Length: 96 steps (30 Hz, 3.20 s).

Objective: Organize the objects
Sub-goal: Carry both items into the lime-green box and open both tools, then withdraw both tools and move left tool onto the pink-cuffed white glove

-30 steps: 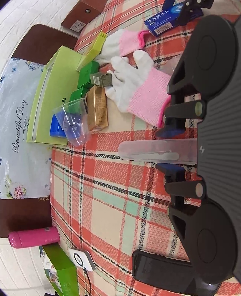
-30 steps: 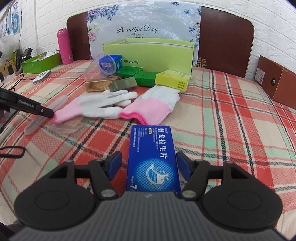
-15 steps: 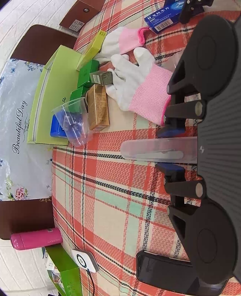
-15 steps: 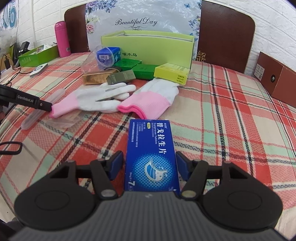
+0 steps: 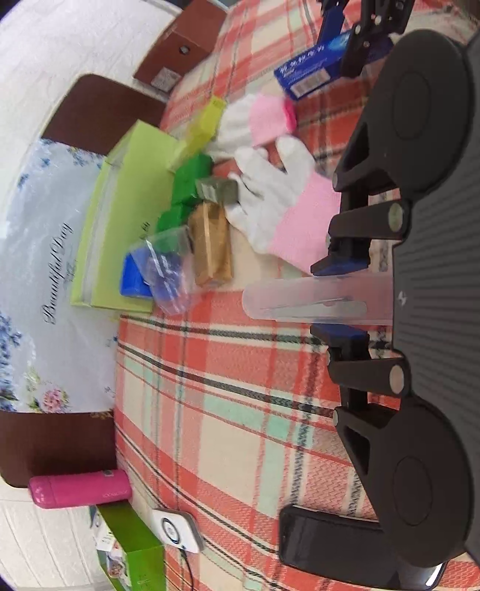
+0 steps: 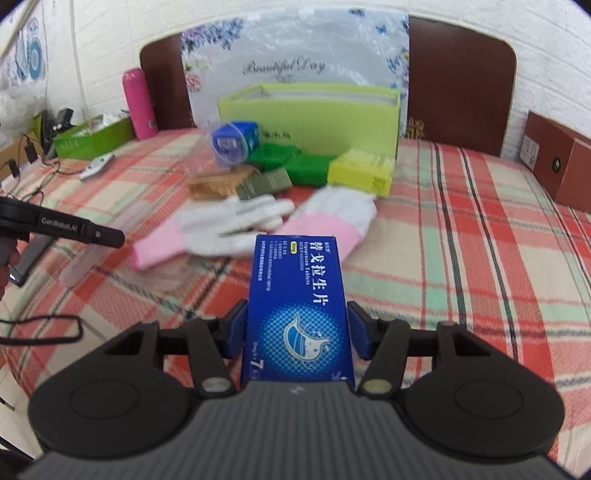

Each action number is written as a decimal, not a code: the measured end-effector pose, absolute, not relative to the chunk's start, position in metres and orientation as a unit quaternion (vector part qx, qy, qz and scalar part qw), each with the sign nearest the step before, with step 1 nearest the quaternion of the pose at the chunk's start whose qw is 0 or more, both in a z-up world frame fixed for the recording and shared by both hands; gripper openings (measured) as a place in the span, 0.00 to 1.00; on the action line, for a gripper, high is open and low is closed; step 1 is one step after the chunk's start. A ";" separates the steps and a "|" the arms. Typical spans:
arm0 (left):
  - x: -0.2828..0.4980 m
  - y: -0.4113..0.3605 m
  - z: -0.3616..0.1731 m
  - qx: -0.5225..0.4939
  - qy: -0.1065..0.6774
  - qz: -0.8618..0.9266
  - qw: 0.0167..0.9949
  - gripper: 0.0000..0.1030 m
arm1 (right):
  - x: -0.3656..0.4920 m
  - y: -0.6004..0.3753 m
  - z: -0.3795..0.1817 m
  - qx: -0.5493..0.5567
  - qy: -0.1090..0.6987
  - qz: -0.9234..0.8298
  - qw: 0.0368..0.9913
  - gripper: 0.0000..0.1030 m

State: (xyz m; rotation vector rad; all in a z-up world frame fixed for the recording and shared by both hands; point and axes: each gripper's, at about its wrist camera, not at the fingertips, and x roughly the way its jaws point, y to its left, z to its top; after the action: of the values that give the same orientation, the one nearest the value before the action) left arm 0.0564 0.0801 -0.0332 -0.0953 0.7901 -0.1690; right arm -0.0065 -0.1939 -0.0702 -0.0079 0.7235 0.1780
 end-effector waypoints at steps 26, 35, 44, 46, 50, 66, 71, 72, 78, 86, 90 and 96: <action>0.273 0.004 0.089 -0.039 0.254 -0.113 0.960 0.28 | 0.243 -0.233 0.011 0.032 0.236 0.023 0.971 0.54; 0.332 -0.007 0.051 -0.029 0.286 -0.109 0.951 0.28 | 0.307 -0.236 -0.033 0.016 0.265 0.002 0.964 0.54; 0.332 0.005 0.031 -0.011 0.275 -0.083 0.958 0.78 | 0.309 -0.236 -0.056 -0.007 0.260 0.040 0.965 0.92; 0.329 0.008 0.034 -0.014 0.278 -0.081 0.957 0.78 | 0.300 -0.233 -0.050 -0.014 0.246 0.034 0.968 0.99; 0.312 0.010 0.049 -0.019 0.266 -0.084 0.960 0.78 | 0.281 -0.235 -0.032 0.006 0.226 0.033 0.974 1.00; 0.184 0.002 0.081 -0.012 0.270 -0.090 0.959 0.78 | 0.156 -0.240 0.010 0.062 0.185 0.047 0.980 1.00; 0.147 0.003 0.070 -0.014 0.271 -0.089 0.958 0.78 | 0.111 -0.239 0.004 0.057 0.187 0.039 0.980 1.00; 0.141 0.003 0.067 -0.017 0.273 -0.091 0.957 0.78 | 0.103 -0.238 0.002 0.055 0.189 0.038 0.980 1.00; 0.114 0.000 0.050 -0.023 0.289 -0.092 0.953 0.78 | 0.067 -0.227 -0.014 0.039 0.205 0.029 0.977 1.00; 0.092 0.004 0.025 -0.035 0.316 -0.083 0.945 0.78 | 0.042 -0.220 -0.036 0.039 0.231 0.024 0.972 1.00; 0.089 0.008 0.012 -0.041 0.334 -0.077 0.939 0.78 | 0.035 -0.221 -0.046 0.049 0.245 0.021 0.968 1.00; 0.084 0.022 -0.012 -0.041 0.363 -0.066 0.929 0.78 | 0.027 -0.220 -0.063 0.043 0.269 0.011 0.962 1.00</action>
State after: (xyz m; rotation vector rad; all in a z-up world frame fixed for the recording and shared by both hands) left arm 0.0837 0.0222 -0.0118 -0.0837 0.7428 -0.1344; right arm 0.0267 -0.2204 -0.0627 0.0869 0.5439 0.0220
